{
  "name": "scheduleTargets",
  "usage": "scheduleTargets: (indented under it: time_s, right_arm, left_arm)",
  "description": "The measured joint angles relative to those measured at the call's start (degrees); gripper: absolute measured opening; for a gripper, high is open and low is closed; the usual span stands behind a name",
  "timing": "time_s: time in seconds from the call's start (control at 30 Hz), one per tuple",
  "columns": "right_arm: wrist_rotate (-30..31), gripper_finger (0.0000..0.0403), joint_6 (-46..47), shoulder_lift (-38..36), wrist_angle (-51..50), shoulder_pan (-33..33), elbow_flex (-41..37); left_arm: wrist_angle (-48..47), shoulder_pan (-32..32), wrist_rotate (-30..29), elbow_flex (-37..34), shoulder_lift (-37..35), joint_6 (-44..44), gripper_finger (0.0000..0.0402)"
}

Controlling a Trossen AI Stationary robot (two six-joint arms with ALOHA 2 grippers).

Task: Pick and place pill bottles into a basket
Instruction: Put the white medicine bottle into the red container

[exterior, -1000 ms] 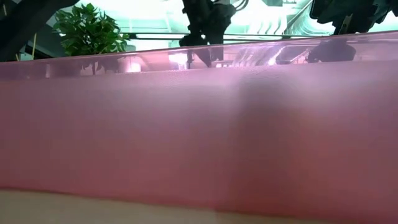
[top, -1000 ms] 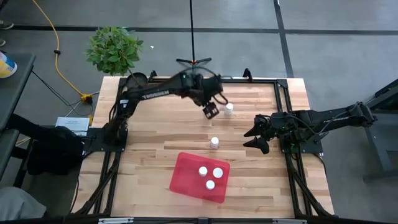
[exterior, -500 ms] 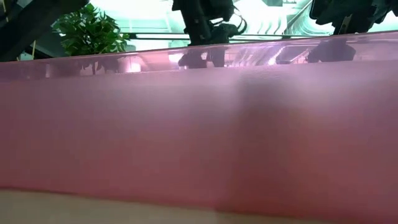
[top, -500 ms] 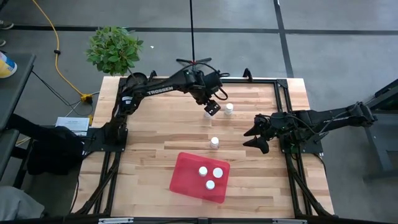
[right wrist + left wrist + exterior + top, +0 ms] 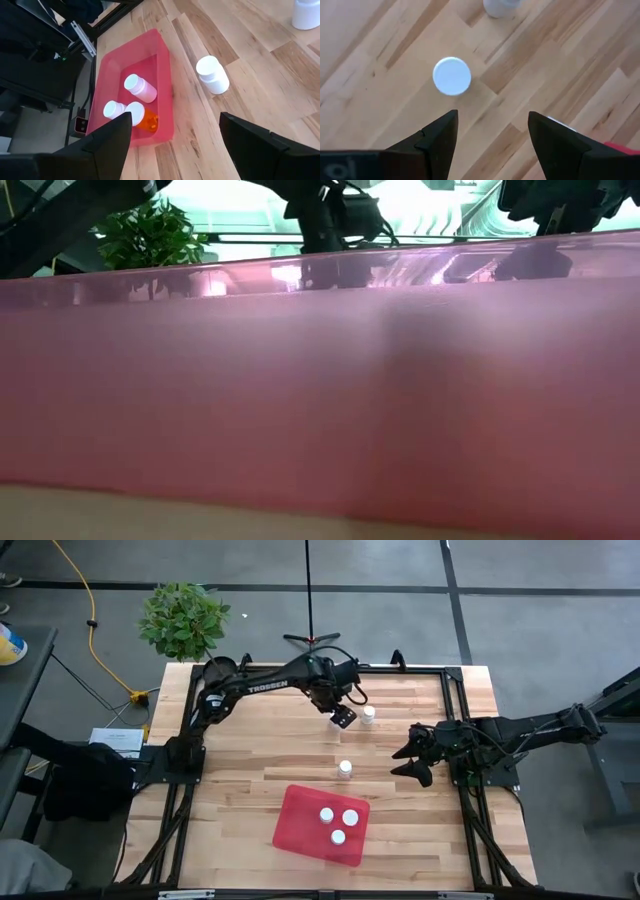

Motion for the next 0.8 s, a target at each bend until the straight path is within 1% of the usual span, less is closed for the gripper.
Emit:
scheduleTargets:
  time_s: [0.17, 0.3, 0.53, 0.8]
  right_arm:
    - [0.3, 0.0291, 0.0, 0.0, -0.2, 0.0, 0.0]
    - [0.4, 0.0291, -0.1, 0.0, -0.2, 0.0, 0.0]
    - [0.4, 0.0291, -0.1, 0.0, -0.2, 0.0, 0.0]
    - [0.4, 0.0291, 0.1, 0.0, -1.0, 0.0, 0.0]
  left_arm:
    - [-0.3, 1.5, 1.2, 0.0, 0.0, 0.3, 0.0276]
    - [2.3, 2.5, 1.3, 0.0, 0.0, 0.2, 0.0276]
    - [6.3, 3.4, 3.7, 0.2, 0.9, -0.1, 0.0276]
    - [4.2, 3.7, 4.9, 0.1, 4.2, 0.2, 0.0276]
